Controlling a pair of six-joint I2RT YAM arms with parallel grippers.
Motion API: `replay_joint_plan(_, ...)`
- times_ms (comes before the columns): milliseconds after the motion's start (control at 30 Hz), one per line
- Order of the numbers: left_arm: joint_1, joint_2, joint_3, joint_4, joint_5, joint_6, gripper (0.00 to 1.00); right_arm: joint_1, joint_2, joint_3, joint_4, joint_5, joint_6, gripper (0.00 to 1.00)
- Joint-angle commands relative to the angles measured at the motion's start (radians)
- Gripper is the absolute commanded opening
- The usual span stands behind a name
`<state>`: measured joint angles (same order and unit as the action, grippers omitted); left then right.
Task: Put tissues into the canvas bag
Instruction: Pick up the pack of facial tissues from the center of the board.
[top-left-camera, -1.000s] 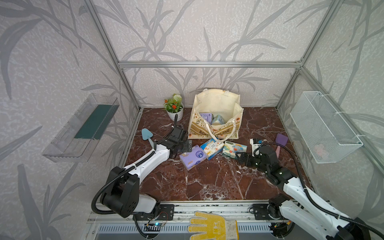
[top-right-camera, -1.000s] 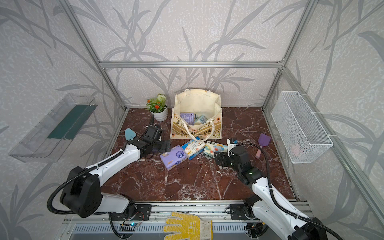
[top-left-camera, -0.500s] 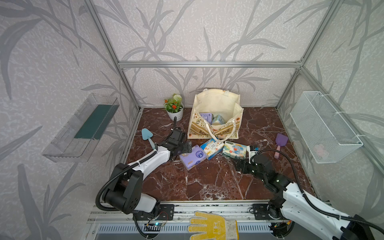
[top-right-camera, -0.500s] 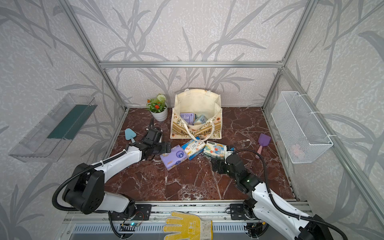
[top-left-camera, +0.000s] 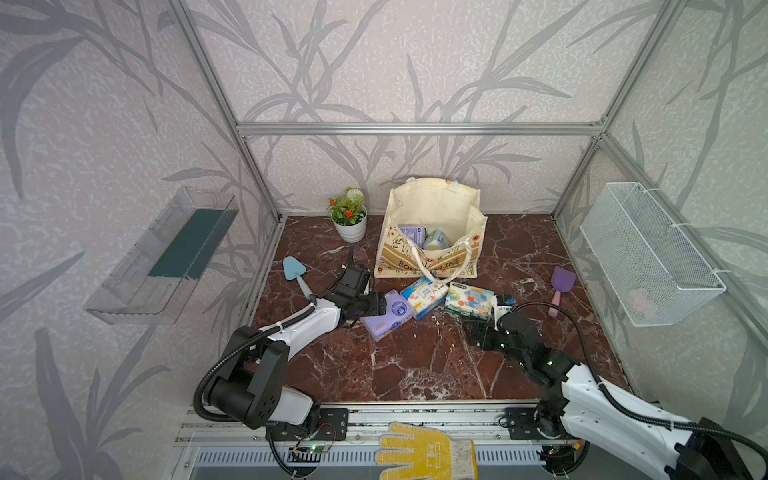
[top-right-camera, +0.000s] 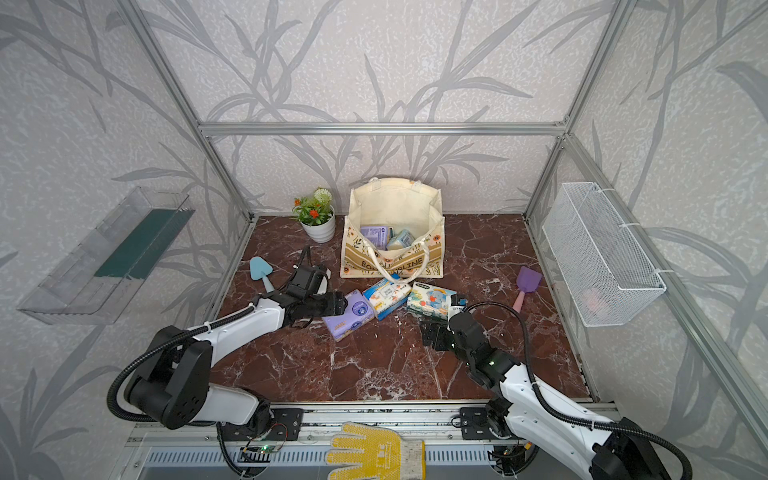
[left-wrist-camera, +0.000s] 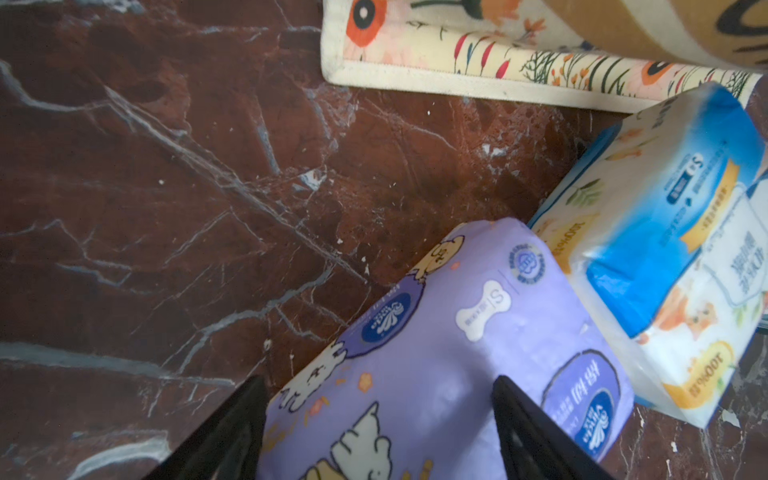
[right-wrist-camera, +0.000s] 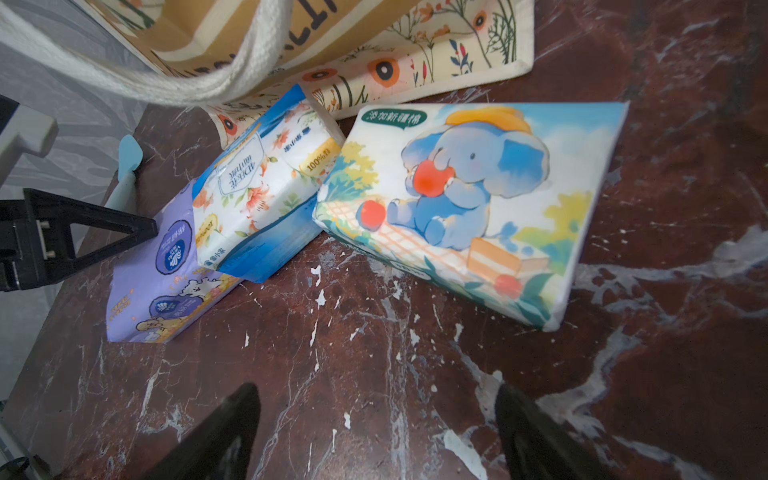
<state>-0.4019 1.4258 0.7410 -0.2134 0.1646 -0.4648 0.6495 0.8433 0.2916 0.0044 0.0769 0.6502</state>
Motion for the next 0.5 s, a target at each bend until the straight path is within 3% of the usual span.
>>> replay_joint_plan(0, -0.015, -0.027, -0.022, 0.021, 0.057, -0.054, 0.8, 0.016, 0.028, 0.036, 0.042, -0.007, -0.006, 0.89)
replay_joint_plan(467, -0.146, -0.13, -0.088, -0.033, 0.028, -0.27, 0.79, 0.116, 0.175, 0.079, 0.132, 0.005, 0.058, 0.86)
